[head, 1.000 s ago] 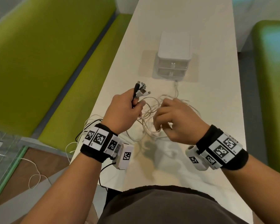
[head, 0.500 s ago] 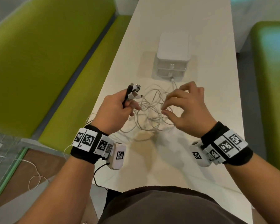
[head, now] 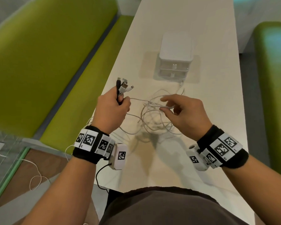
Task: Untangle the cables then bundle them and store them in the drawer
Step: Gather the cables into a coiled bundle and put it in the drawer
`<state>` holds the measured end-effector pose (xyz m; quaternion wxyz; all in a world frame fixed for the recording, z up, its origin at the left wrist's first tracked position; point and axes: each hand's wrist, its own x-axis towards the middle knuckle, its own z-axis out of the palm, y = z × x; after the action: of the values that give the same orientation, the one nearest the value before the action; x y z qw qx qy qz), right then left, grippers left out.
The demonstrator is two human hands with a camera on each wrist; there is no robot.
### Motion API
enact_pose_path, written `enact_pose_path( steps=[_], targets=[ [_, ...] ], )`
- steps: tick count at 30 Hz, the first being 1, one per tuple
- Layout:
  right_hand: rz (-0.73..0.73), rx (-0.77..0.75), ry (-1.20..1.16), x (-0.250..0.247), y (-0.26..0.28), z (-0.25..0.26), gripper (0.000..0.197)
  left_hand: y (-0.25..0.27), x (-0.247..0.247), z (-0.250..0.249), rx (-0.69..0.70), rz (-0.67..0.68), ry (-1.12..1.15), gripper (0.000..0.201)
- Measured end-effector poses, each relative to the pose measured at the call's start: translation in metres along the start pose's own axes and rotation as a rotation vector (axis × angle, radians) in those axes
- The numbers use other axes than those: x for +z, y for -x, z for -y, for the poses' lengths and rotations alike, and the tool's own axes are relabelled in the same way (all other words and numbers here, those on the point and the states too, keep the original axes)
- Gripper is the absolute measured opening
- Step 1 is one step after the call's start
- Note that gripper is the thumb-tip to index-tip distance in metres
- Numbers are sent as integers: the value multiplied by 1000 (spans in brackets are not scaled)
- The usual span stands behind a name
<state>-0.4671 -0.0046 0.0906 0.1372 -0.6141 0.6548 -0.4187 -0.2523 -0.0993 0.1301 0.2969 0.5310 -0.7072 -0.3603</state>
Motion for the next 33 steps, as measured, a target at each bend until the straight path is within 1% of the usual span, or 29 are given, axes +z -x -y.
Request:
enact_pose_path(
  steps=[2,4,6,7,9,10,12,13,15,16,17,18,20,21,23,24,26,28,30,31,33],
  targets=[
    [40,-81,35,-7,2,-2,9,-5,-4,2,-19,-37,15,33],
    [130,-143,44,-13,2,-6,11,-8,-7,2,-26,-33,23,33],
    [212,-148,56,-16,-2,-10,17,-9,-5,3,-13,-8,16,33],
    [230,-148,79,-17,-3,-13,19,-8,-2,3,-3,8,14,33],
    [278,-92,95,-19,-5,-14,16,-5,3,3,21,31,24,34],
    [334,-38,88,-21,-6,-11,13,-3,6,3,27,36,35,34],
    [443,50,79,-23,-3,-4,25,0,10,2,21,61,69,30],
    [458,87,27,-22,-1,0,26,2,13,2,18,85,91,25],
    [397,135,-86,-15,0,1,24,5,18,0,27,154,135,13],
    [368,163,-84,-11,0,0,32,7,19,-1,41,184,160,14],
    [380,185,-37,-7,-1,-3,42,8,20,-2,52,206,191,17],
    [428,189,49,-3,0,-6,43,9,21,-3,59,221,221,20],
    [470,168,209,4,1,-7,17,10,21,-4,63,234,243,25],
    [442,166,245,5,1,-7,12,10,21,-3,57,242,235,24],
    [342,180,217,5,-2,-9,19,11,21,0,34,269,200,12],
    [318,185,205,3,-5,-8,20,11,21,1,23,277,190,7],
    [316,168,190,-3,-11,-6,21,11,22,4,-5,282,187,5],
    [283,162,65,-8,-13,-3,19,11,24,4,-20,288,175,9],
    [204,167,-145,-11,-13,4,14,13,27,1,-14,294,177,9],
    [178,165,-239,-12,-13,8,11,13,30,1,-11,281,174,14],
    [207,164,-366,-11,-10,12,9,15,35,1,1,226,127,29]
  ],
)
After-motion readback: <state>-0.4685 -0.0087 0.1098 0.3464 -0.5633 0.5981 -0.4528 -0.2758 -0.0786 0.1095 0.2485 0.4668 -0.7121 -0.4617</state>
